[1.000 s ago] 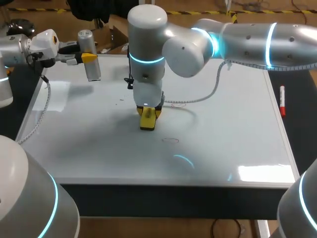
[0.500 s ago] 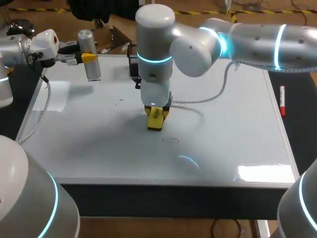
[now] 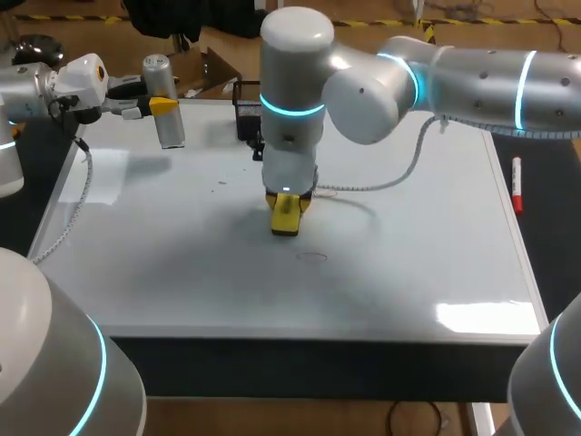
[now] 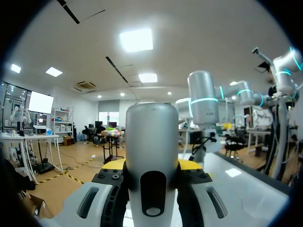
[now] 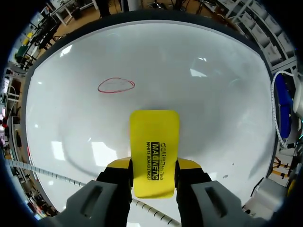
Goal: Pick up the inspection probe, press it on each red-marked spot on the whiteboard one by one, put down the probe, pick up the eraser, and wipe off all the red marks.
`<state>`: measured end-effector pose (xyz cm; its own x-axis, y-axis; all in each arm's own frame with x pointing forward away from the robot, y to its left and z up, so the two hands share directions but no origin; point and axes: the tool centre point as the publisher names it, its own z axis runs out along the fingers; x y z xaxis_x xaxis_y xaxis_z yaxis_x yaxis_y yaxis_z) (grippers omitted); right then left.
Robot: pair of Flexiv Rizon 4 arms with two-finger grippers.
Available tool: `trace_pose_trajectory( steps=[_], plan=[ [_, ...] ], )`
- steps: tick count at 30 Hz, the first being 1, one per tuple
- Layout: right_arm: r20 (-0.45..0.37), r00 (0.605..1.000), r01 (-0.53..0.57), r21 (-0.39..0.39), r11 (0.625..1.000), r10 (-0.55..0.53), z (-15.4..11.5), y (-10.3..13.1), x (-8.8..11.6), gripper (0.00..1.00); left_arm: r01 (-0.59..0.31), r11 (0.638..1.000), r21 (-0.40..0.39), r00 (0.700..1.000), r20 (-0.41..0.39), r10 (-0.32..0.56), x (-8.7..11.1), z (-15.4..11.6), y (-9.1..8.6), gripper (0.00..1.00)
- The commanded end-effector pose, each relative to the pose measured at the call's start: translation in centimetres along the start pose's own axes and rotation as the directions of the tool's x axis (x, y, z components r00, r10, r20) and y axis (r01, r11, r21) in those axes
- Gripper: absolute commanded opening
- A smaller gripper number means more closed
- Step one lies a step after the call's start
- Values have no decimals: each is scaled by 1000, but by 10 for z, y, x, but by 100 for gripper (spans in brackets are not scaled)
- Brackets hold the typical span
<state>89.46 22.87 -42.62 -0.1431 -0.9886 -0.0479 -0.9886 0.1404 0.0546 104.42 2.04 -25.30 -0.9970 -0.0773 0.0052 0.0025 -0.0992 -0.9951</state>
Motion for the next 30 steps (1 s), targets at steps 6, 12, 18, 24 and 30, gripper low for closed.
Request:
trace_pose_trajectory(
  steps=[6, 12, 18, 24, 30],
  plan=[
    [-2, 996, 85, 3, 996, -85, -41, -40, 13, 0, 0, 1000, -1, 1000, 2, 0, 0, 1, -1, 0],
    [-39, 995, 88, 4, 996, -88, -49, -72, 41, 0, 0, 1000, -1, 1000, 2, 0, 0, 1, -1, 0],
    [-26, 999, 20, 7, 1000, -20, -57, -104, 85, 0, 0, 1000, -1, 1000, 2, 0, 0, 1, -1, 0],
    [-38, 997, -68, 7, 998, 68, -55, -135, 129, 0, 0, 1000, -1, 1000, 2, 0, 0, 1, -1, 0],
    [-60, 988, -139, 20, 990, 140, -58, -154, 164, 0, 0, 1000, -1, 1000, 2, 0, 0, 1, -1, 0]
  ],
)
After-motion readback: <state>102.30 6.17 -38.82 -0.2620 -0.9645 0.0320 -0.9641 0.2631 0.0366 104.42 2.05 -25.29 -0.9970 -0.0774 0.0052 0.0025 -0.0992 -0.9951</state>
